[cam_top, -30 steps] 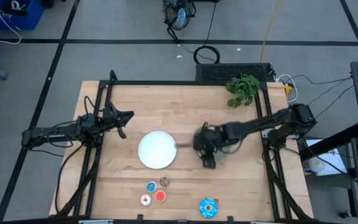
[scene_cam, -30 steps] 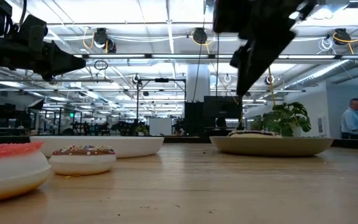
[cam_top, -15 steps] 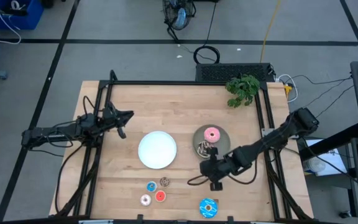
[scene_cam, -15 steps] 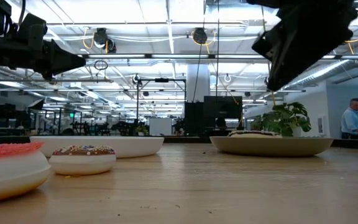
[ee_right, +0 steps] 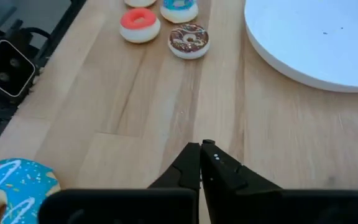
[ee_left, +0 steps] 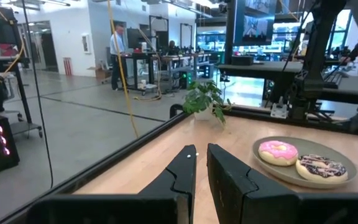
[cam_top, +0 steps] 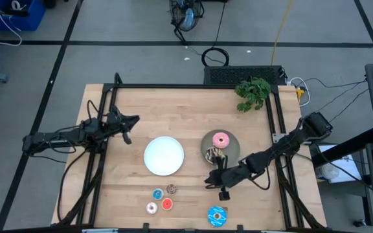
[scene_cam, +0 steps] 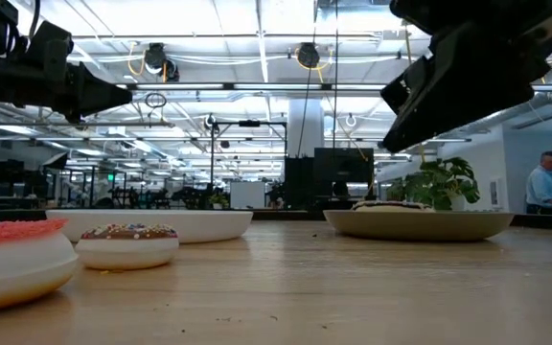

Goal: Pick & Place donuts
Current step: Put the large blue donut on the gray plate

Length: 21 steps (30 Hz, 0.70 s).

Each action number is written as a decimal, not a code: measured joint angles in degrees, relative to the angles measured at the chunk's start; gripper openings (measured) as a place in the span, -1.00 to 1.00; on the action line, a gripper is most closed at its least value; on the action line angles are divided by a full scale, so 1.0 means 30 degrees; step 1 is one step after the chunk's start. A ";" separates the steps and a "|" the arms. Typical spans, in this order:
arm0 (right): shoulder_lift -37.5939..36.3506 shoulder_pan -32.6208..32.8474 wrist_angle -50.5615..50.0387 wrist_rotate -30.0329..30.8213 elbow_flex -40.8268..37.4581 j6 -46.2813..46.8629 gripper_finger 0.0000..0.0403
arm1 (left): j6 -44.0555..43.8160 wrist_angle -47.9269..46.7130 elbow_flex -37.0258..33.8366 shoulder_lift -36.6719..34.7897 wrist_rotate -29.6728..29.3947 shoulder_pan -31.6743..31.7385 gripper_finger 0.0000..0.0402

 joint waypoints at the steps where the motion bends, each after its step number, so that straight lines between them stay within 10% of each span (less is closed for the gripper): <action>1: 0.0000 -0.0005 0.0030 0.0005 -0.0077 0.0086 -1.00 | -0.0007 0.0013 0.0000 -0.0001 -0.0003 0.0003 -0.77; 15: 0.0000 -0.0007 0.0074 -0.0018 0.0144 0.0155 -0.98 | -0.0283 0.0384 0.0000 0.0006 0.0000 0.0000 -0.77; 21: 0.0418 0.0993 -0.4944 -0.0800 0.4345 0.0839 -1.00 | -0.0791 0.0572 0.0000 0.0002 0.0029 -0.0008 -0.77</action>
